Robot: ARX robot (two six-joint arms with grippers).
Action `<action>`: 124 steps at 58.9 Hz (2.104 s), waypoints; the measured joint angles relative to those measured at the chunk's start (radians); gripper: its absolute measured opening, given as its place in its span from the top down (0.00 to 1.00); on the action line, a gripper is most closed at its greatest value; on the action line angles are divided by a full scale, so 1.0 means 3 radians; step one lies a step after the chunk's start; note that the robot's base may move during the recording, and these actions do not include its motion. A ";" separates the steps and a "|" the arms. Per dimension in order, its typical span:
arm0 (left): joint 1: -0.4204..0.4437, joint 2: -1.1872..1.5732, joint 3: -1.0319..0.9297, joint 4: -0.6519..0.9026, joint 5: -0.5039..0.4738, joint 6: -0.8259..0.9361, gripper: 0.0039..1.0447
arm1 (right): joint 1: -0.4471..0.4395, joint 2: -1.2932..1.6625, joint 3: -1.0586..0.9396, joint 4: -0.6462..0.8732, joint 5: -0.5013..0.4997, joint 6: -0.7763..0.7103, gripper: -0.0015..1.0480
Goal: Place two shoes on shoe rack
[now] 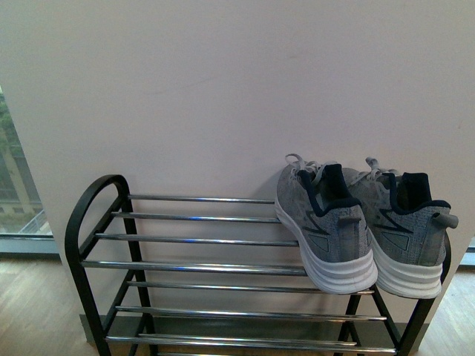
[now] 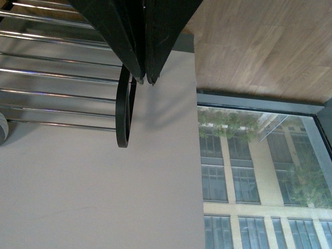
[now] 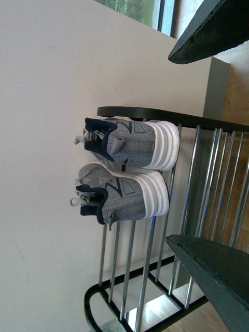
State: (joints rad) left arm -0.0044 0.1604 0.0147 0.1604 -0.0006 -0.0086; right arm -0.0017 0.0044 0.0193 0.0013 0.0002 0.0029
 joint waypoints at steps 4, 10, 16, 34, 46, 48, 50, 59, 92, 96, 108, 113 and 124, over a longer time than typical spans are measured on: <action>0.0001 -0.0277 0.0000 -0.0389 0.0001 0.0001 0.99 | 0.0000 0.0000 0.0000 0.0000 0.0001 0.0000 0.09; 0.0000 -0.0468 0.0000 -0.0511 0.0001 0.0001 0.99 | 0.0000 0.0000 0.0000 0.0000 0.0001 0.0000 0.09; 0.0004 -0.0477 0.0000 -0.0535 -0.0001 0.0001 0.99 | 0.0000 0.0001 0.0000 0.0000 0.0000 0.0000 0.09; 0.0004 -0.0481 0.0000 -0.0535 0.0000 0.0001 0.67 | 0.0000 0.0000 0.0000 0.0000 0.0000 0.0000 0.09; 0.0004 -0.0482 0.0000 -0.0535 0.0000 0.0001 0.34 | 0.0000 0.0001 0.0000 0.0000 0.0000 0.0000 0.09; 0.0004 -0.0482 0.0000 -0.0535 0.0000 0.0001 0.29 | 0.0000 0.0001 0.0000 0.0000 0.0000 0.0000 0.09; 0.0004 -0.0482 0.0000 -0.0535 0.0000 0.0001 0.23 | 0.0000 0.0001 0.0000 0.0000 0.0000 0.0000 0.09; 0.0004 -0.0482 0.0000 -0.0535 0.0001 0.0009 0.09 | 0.0000 0.0001 0.0000 0.0000 0.0000 0.0000 0.09; 0.0004 -0.0482 0.0000 -0.0535 0.0000 0.0009 0.09 | 0.0000 0.0001 0.0000 0.0000 0.0001 0.0000 0.09; 0.0004 -0.0482 0.0000 -0.0535 0.0000 0.0010 0.09 | 0.0000 0.0003 0.0000 0.0000 0.0000 0.0000 0.09; 0.0004 -0.0482 0.0000 -0.0537 0.0000 0.0011 0.09 | 0.0000 0.0000 0.0000 0.0000 0.0000 0.0000 0.09; 0.0004 -0.0482 0.0000 -0.0535 0.0000 0.0011 0.09 | 0.0000 0.0001 0.0000 0.0000 0.0000 0.0000 0.09; 0.0004 -0.0482 0.0000 -0.0537 0.0001 0.0013 0.09 | 0.0000 0.0001 0.0000 -0.0001 0.0003 0.0000 0.09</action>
State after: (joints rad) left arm -0.0032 0.0158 0.0147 -0.0006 -0.0002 -0.0048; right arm -0.0017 0.0048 0.0193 0.0010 0.0010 0.0029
